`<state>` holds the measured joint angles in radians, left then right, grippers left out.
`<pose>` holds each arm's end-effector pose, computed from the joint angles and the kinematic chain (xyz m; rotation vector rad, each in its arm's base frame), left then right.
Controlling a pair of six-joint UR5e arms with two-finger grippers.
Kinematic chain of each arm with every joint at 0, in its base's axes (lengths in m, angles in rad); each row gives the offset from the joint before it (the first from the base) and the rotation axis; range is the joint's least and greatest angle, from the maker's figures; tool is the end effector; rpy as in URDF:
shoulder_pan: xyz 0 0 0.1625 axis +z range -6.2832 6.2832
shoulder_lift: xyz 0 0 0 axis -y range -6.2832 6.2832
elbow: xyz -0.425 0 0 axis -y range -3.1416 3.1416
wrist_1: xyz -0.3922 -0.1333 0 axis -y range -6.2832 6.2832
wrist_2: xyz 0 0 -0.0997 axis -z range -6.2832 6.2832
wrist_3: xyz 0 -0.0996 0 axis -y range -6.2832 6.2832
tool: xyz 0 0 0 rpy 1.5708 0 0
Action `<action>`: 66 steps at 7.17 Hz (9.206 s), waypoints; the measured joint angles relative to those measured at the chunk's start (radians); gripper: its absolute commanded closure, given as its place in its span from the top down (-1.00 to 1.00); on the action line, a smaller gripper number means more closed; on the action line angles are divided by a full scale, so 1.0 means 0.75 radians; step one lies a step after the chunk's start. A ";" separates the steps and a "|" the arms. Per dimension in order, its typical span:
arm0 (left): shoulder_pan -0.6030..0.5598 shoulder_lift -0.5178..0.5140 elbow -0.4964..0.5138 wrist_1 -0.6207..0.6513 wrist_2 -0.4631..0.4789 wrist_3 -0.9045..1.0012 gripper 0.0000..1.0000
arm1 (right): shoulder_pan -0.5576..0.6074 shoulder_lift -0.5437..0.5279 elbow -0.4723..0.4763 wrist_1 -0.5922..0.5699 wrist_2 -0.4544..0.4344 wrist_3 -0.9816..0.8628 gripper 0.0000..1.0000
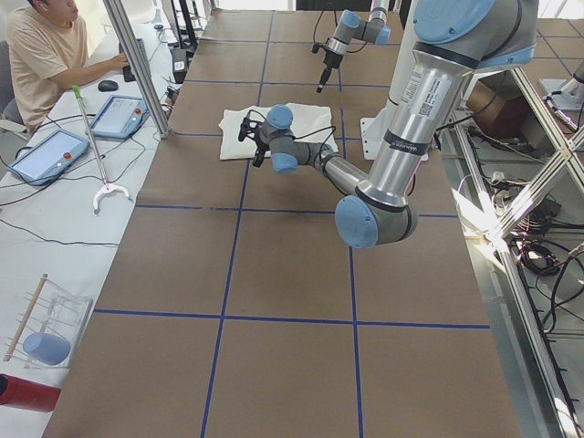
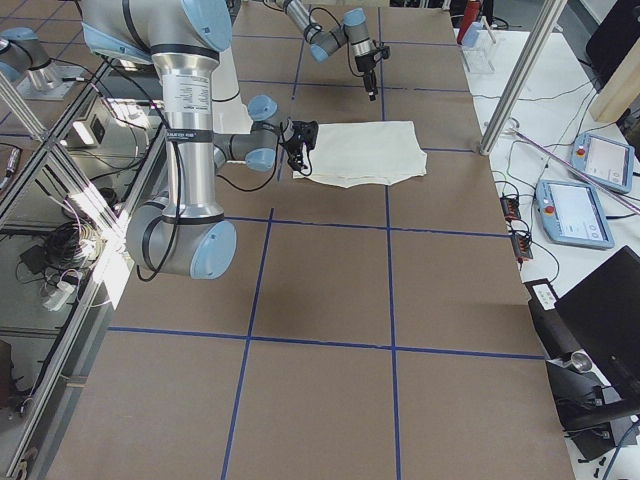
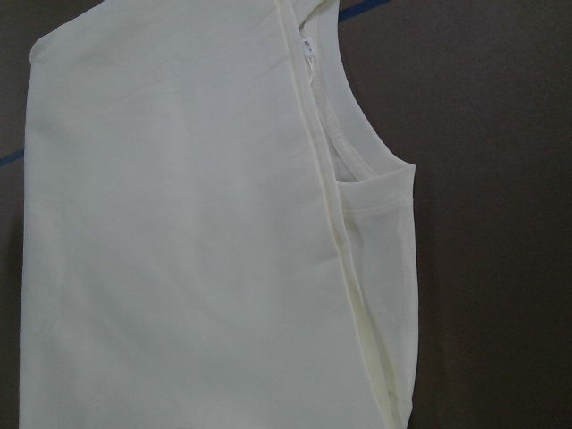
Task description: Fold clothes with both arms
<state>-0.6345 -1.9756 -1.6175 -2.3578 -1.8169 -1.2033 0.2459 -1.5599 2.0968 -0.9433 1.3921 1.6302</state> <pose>0.4541 -0.4696 0.3193 0.4039 1.1822 -0.0790 -0.4202 -0.2611 0.3340 0.2671 -1.1485 0.3733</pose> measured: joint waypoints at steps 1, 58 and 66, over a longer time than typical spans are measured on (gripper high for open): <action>0.136 0.069 -0.152 0.069 0.090 -0.148 1.00 | 0.025 -0.052 0.013 0.037 0.001 0.042 1.00; 0.723 0.069 -0.648 0.568 0.585 -0.976 -1.00 | -0.150 0.239 0.071 -0.617 -0.229 0.449 -1.00; 0.510 -0.055 -0.960 1.101 0.395 -0.697 -1.00 | -0.083 0.521 0.158 -1.038 -0.169 0.502 -1.00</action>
<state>-0.2517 -2.0169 -2.3372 -1.5317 -1.5207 -1.7263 0.1835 -1.1689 2.2155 -1.7216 1.2652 2.0068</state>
